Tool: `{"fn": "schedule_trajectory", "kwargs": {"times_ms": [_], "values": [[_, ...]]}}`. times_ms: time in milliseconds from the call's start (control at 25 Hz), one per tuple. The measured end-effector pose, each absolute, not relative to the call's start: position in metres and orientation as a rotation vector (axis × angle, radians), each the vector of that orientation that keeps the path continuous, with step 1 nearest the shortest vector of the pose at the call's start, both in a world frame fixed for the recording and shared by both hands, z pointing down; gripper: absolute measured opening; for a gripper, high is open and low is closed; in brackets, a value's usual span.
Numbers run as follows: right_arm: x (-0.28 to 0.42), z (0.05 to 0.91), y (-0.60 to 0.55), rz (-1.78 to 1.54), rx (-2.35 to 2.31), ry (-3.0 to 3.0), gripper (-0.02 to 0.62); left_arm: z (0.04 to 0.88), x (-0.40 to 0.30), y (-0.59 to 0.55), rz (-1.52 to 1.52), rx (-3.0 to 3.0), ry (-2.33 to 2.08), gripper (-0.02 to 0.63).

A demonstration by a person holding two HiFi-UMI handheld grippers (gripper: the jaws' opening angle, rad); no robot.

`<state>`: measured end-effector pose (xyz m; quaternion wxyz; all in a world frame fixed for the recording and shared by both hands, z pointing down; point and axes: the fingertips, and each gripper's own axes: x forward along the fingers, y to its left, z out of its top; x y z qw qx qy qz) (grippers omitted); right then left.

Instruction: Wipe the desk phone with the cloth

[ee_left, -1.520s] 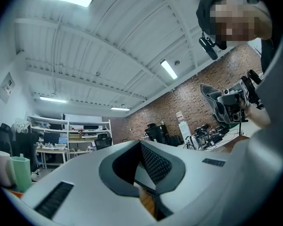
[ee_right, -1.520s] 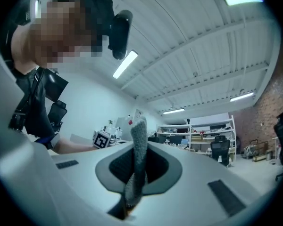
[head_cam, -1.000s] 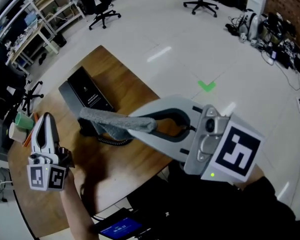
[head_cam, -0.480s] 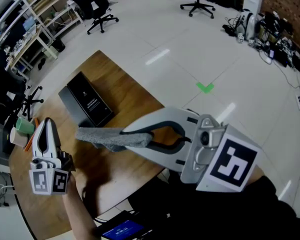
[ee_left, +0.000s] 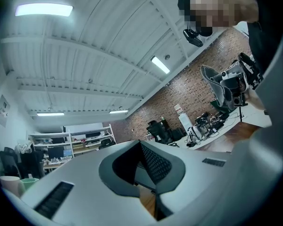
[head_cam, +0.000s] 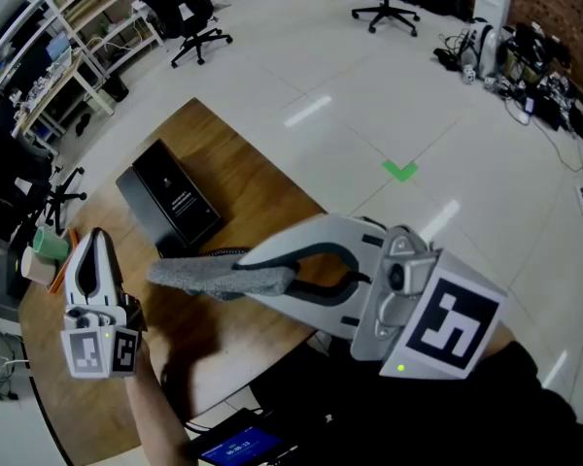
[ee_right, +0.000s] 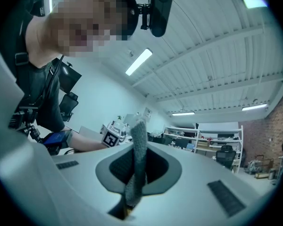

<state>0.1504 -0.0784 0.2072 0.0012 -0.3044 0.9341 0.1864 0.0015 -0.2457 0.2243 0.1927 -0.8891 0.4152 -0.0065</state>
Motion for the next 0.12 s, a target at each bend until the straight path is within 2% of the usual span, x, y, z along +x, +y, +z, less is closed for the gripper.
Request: {"fn": "schedule_trajectory", "kwargs": {"times_ms": [120], "values": [[0.1498,0.2070,-0.0766,0.599,-0.955,2.937,0.024,0.2230,0.0030,-0.2446,-0.027,-2.478,1.164,-0.002]]}}
